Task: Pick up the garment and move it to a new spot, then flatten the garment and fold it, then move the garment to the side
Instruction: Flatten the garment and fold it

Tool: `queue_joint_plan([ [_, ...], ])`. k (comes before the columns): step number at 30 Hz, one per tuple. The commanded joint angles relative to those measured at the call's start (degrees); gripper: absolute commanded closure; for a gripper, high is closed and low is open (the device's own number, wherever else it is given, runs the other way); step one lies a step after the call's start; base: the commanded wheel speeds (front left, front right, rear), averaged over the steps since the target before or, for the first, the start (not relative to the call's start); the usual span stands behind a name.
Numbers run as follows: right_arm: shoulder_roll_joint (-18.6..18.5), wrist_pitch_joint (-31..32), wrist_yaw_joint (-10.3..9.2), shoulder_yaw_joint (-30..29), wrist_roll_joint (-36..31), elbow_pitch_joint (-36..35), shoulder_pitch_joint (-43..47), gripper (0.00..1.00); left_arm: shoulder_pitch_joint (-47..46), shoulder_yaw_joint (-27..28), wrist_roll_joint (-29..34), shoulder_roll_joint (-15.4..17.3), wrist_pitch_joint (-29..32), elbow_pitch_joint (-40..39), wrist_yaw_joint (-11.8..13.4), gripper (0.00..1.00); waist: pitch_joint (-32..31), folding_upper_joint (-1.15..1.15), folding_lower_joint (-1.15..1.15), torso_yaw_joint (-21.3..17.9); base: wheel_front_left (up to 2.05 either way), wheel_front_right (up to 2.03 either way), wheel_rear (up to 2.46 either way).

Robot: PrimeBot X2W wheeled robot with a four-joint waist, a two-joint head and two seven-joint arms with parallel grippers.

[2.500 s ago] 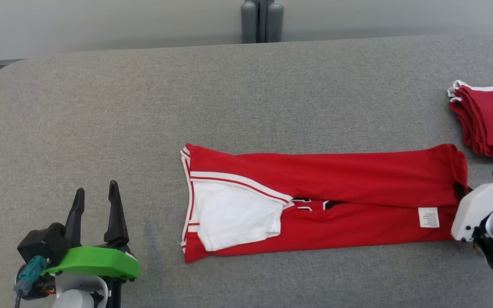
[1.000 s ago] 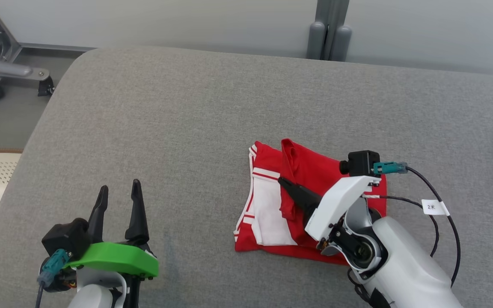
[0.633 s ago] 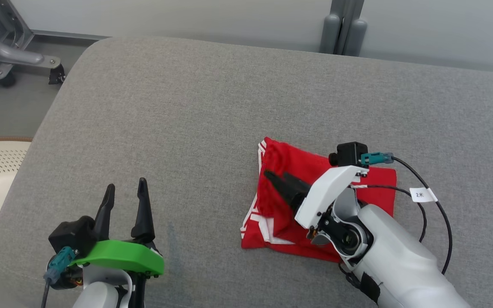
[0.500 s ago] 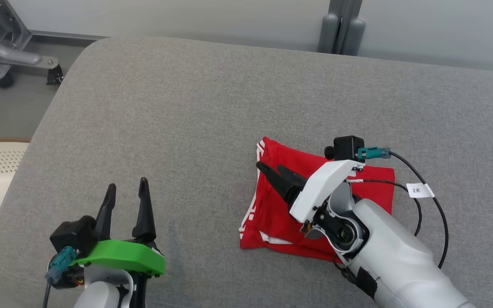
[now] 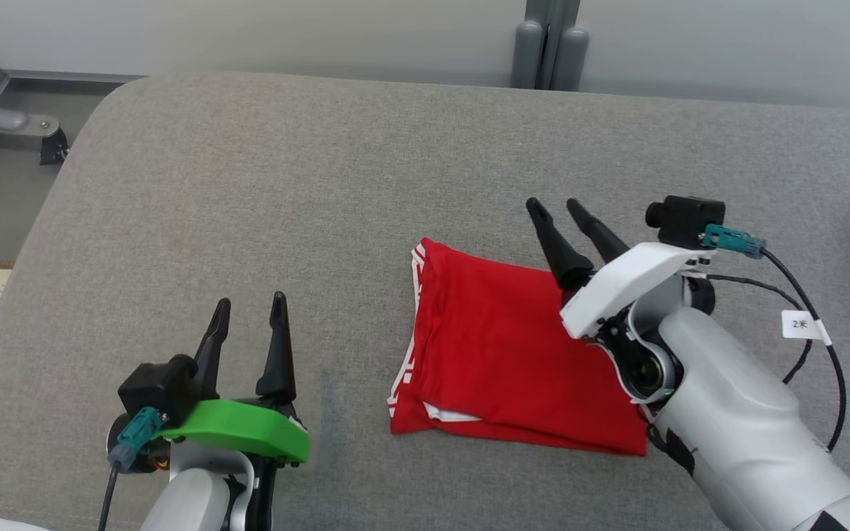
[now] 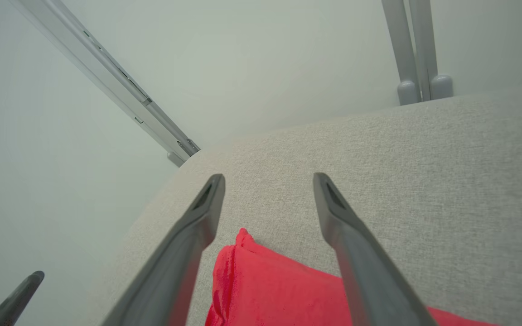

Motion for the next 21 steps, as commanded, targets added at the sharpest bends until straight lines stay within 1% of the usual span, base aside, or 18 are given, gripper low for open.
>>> queue_joint_plan([
  [1,-1.3,-1.9,0.02,-0.8,-2.5,0.3,0.1,0.00,-1.2,-0.2,0.6,-0.2,-0.1,0.2,-0.3,0.00,-0.2,0.00,0.00,-0.8,0.00,0.00,0.00],
  [6,-2.9,-5.8,0.02,-4.8,-10.5,-0.7,3.6,0.00,-2.5,-0.7,1.4,-0.9,-0.2,0.8,-0.9,0.00,-1.1,0.00,0.00,-2.4,0.00,0.00,0.00],
  [10,-2.8,-6.8,0.01,-10.9,-17.5,-3.3,8.5,0.00,-2.6,-0.4,2.3,-1.9,-0.2,1.2,-1.7,0.00,-2.2,0.00,0.00,-3.9,0.00,0.00,0.00],
  [12,-1.9,-7.0,0.01,-14.7,-21.1,-5.6,11.7,0.00,-1.7,0.1,2.9,-2.3,-0.2,1.4,-2.1,0.00,-2.9,0.00,0.00,-4.6,0.00,0.00,0.00],
  [14,-1.0,-6.9,0.02,-19.3,-26.0,-9.2,15.0,0.00,-0.7,0.9,3.7,-2.6,-0.2,1.2,-2.5,0.00,-3.6,0.00,0.00,-5.4,0.00,0.00,0.00],
  [17,2.1,-6.9,0.02,-24.9,-31.2,-14.4,21.5,0.00,1.2,2.6,4.7,-3.0,-0.2,1.1,-3.1,0.00,-4.6,0.00,0.00,-6.4,0.00,0.00,0.00],
  [19,3.2,-6.9,0.01,-27.3,-33.6,-17.2,24.5,0.00,2.8,3.7,5.4,-3.3,-0.2,1.2,-3.4,0.00,-5.2,0.00,0.00,-6.9,0.00,0.00,0.00],
  [21,4.3,-6.9,0.01,-28.4,-34.1,-18.9,27.6,0.00,4.3,4.5,6.6,-3.5,-0.2,1.4,-3.7,0.00,-5.7,0.00,0.00,-7.3,0.00,0.00,0.00],
])
